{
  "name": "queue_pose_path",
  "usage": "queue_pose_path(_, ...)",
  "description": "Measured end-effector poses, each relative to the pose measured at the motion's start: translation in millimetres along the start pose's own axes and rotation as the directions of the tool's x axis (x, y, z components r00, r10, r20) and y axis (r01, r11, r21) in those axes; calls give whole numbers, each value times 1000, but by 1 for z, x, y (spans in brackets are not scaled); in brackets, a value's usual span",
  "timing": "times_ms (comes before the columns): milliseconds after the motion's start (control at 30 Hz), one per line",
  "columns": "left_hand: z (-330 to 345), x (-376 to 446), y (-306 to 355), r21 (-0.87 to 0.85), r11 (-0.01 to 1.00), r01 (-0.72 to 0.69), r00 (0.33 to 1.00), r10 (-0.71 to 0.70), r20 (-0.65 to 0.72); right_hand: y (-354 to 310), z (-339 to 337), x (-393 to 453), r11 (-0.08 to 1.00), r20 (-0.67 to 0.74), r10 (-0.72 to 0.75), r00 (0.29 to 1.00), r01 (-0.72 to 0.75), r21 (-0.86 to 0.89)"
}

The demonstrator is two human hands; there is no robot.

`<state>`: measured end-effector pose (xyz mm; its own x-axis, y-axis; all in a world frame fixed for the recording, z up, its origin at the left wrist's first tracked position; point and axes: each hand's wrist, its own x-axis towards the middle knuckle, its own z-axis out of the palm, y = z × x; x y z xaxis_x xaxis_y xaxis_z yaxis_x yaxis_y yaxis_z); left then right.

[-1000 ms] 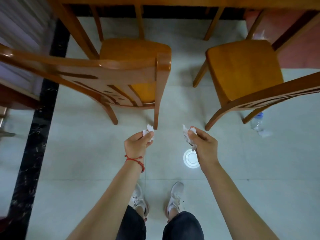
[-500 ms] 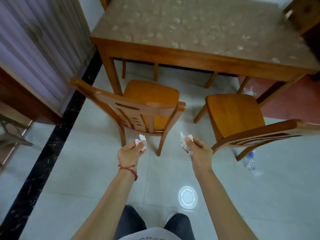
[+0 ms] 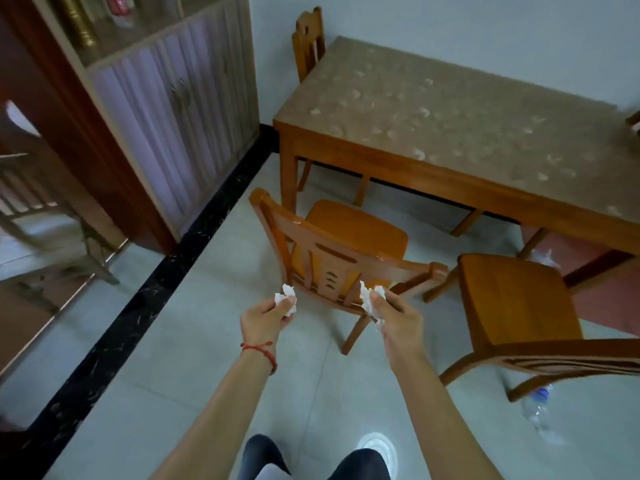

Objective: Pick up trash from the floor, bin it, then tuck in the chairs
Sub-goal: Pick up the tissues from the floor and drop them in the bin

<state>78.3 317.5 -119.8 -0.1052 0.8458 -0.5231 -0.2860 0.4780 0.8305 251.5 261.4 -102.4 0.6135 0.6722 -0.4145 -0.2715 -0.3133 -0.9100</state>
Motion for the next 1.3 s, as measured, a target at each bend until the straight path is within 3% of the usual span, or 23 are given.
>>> queue_pose_path(300,-45,19,17,-169,986,-2,972,-38,-230,-7,68,3,987,232,16,973,22,-158)
queue_pose_path(500,-74,15,17,-306,951,-47,898,-94,-429,-12,110,11,964,488,75,870,62,-258)
queue_pose_path(700,-93,-13,1,-386,906,-173,759,-127,-638,0,144,13,937,662,172,729,87,-338)
queue_pose_path(933,-137,-74,-35,-388,863,-324,546,-164,-821,49,178,-36,884,786,368,497,75,-461)
queue_pose_path(1133,-187,-131,-63,-387,797,-464,379,-217,-900,84,185,-111,828,837,464,290,195,-526)
queue_pose_path(1300,-228,-170,-81,-409,734,-542,314,-275,-909,113,193,-170,793,831,508,227,253,-554)
